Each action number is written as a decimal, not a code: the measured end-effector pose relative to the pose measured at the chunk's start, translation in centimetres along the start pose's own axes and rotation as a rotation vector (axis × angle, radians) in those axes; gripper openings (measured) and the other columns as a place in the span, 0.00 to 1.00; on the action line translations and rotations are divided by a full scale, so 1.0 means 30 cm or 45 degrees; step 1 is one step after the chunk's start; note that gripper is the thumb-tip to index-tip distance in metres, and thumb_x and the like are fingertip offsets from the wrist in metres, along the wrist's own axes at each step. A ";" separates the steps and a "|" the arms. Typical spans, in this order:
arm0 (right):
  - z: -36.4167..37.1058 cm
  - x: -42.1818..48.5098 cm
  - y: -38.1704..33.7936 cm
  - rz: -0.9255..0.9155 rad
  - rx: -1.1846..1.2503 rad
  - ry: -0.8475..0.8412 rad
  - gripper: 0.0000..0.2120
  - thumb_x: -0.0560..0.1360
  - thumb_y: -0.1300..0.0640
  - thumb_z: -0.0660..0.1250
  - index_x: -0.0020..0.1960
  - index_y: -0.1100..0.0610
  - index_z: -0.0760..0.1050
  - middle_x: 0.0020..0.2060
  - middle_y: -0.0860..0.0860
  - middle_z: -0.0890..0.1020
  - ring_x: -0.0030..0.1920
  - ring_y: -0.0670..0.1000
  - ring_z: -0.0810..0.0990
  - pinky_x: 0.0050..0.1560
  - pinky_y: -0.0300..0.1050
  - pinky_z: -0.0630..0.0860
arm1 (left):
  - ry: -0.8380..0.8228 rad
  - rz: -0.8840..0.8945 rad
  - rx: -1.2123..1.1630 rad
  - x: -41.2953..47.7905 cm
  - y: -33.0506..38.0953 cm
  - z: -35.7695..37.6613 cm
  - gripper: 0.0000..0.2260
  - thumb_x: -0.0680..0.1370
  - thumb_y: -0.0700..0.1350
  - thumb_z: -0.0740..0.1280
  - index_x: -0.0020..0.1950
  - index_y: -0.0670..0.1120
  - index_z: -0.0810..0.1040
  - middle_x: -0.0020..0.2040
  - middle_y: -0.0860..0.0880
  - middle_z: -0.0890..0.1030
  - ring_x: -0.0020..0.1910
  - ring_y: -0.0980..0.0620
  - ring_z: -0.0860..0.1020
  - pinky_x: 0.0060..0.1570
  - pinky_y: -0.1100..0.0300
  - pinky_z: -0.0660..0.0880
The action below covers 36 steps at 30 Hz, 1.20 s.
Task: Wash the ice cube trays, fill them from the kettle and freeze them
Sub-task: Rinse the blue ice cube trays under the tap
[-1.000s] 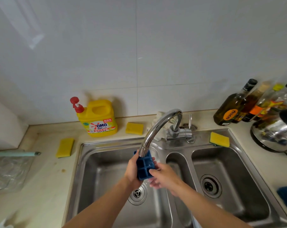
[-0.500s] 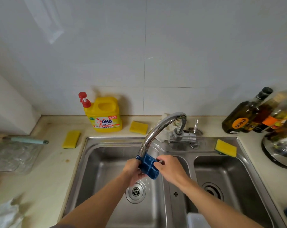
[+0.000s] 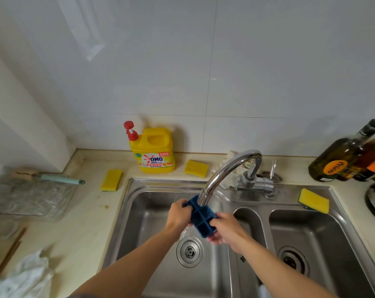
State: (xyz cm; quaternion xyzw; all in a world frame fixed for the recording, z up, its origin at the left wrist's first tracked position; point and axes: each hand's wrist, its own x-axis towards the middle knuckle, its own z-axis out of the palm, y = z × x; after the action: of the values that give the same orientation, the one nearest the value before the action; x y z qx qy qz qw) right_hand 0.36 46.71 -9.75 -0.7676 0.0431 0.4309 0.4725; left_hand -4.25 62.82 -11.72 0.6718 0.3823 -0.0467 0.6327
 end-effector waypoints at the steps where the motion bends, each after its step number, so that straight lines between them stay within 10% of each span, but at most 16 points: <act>1: 0.010 0.007 -0.004 0.006 0.029 0.026 0.07 0.82 0.65 0.61 0.56 0.59 0.77 0.44 0.62 0.86 0.37 0.56 0.86 0.37 0.46 0.82 | 0.015 0.034 0.013 -0.008 0.010 -0.007 0.09 0.80 0.35 0.60 0.56 0.41 0.78 0.51 0.38 0.83 0.47 0.42 0.83 0.40 0.56 0.81; 17: 0.011 0.036 -0.025 -0.117 -0.167 0.368 0.07 0.79 0.67 0.61 0.48 0.66 0.77 0.36 0.62 0.84 0.24 0.50 0.81 0.24 0.41 0.75 | -0.140 -0.117 -0.262 -0.056 -0.047 0.052 0.10 0.81 0.40 0.64 0.61 0.48 0.71 0.52 0.43 0.84 0.45 0.48 0.86 0.41 0.54 0.82; 22: 0.015 0.000 -0.028 -0.197 -0.361 0.374 0.04 0.80 0.64 0.64 0.49 0.61 0.78 0.44 0.58 0.84 0.39 0.55 0.85 0.39 0.50 0.84 | -0.152 -0.317 -0.486 -0.047 -0.055 0.124 0.12 0.79 0.33 0.59 0.59 0.43 0.76 0.50 0.39 0.85 0.50 0.41 0.85 0.44 0.46 0.84; 28: 0.001 -0.010 -0.011 -0.202 -0.544 0.324 0.11 0.79 0.56 0.65 0.61 0.57 0.75 0.53 0.53 0.82 0.51 0.53 0.81 0.38 0.39 0.70 | -0.030 -0.015 0.013 -0.005 -0.017 0.058 0.13 0.77 0.32 0.60 0.55 0.44 0.78 0.49 0.43 0.85 0.50 0.44 0.83 0.54 0.45 0.81; 32: 0.016 0.013 -0.038 -0.207 -0.408 0.228 0.15 0.79 0.55 0.67 0.64 0.55 0.71 0.54 0.52 0.81 0.53 0.53 0.83 0.54 0.52 0.81 | -0.069 0.079 0.238 -0.016 0.004 0.013 0.14 0.77 0.34 0.61 0.60 0.45 0.77 0.53 0.45 0.83 0.54 0.46 0.82 0.59 0.47 0.79; 36: 0.050 0.035 -0.058 -0.235 -0.473 0.228 0.06 0.76 0.61 0.64 0.51 0.54 0.76 0.44 0.51 0.83 0.45 0.53 0.83 0.48 0.52 0.82 | -0.124 0.185 0.405 -0.050 0.008 0.013 0.13 0.78 0.38 0.60 0.59 0.47 0.77 0.52 0.48 0.84 0.52 0.49 0.81 0.56 0.53 0.78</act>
State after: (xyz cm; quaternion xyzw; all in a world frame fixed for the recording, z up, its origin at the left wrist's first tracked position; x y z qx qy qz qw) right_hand 0.90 49.17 -9.58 -0.8773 -0.0656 0.3165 0.3548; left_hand -5.01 61.80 -10.78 0.7861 0.2896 -0.0931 0.5380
